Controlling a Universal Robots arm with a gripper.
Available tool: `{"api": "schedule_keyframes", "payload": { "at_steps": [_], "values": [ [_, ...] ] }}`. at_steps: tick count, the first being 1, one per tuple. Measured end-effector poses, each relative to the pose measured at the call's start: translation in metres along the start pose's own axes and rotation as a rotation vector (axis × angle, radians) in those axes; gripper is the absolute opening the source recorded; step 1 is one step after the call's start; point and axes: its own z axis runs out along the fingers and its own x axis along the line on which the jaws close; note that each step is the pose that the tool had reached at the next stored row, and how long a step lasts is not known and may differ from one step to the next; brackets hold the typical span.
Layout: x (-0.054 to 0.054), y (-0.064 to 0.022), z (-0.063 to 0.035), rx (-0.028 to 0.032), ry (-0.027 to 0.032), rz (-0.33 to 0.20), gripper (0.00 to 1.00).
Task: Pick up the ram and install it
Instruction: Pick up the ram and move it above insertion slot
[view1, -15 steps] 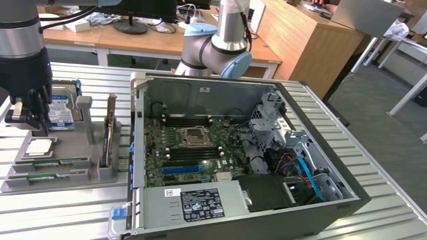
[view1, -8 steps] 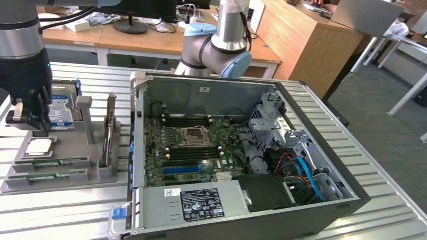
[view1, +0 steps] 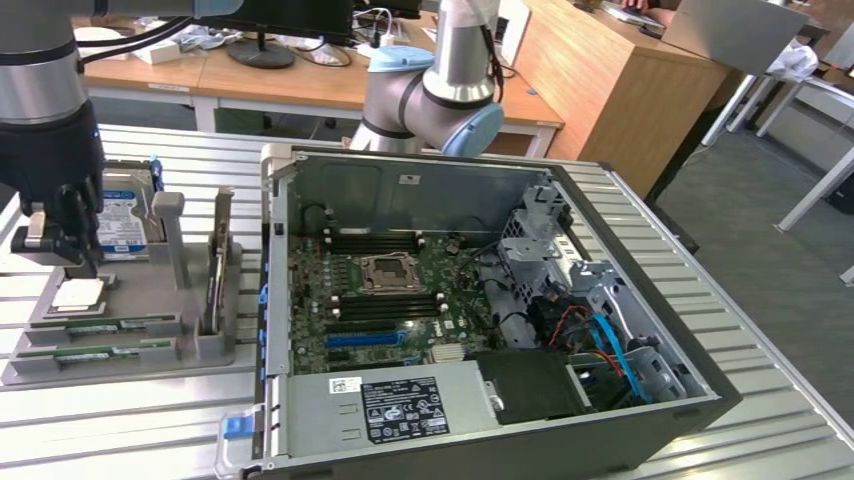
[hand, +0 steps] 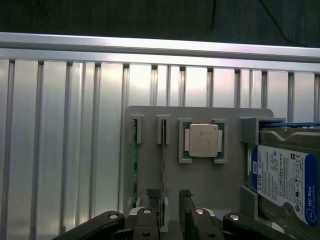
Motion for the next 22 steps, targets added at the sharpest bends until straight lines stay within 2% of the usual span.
{"api": "schedule_keyframes", "payload": {
  "at_steps": [22],
  "values": [
    [0.021,0.0003,0.0018,-0.0001,0.0,-0.002,0.3]
  ]
}}
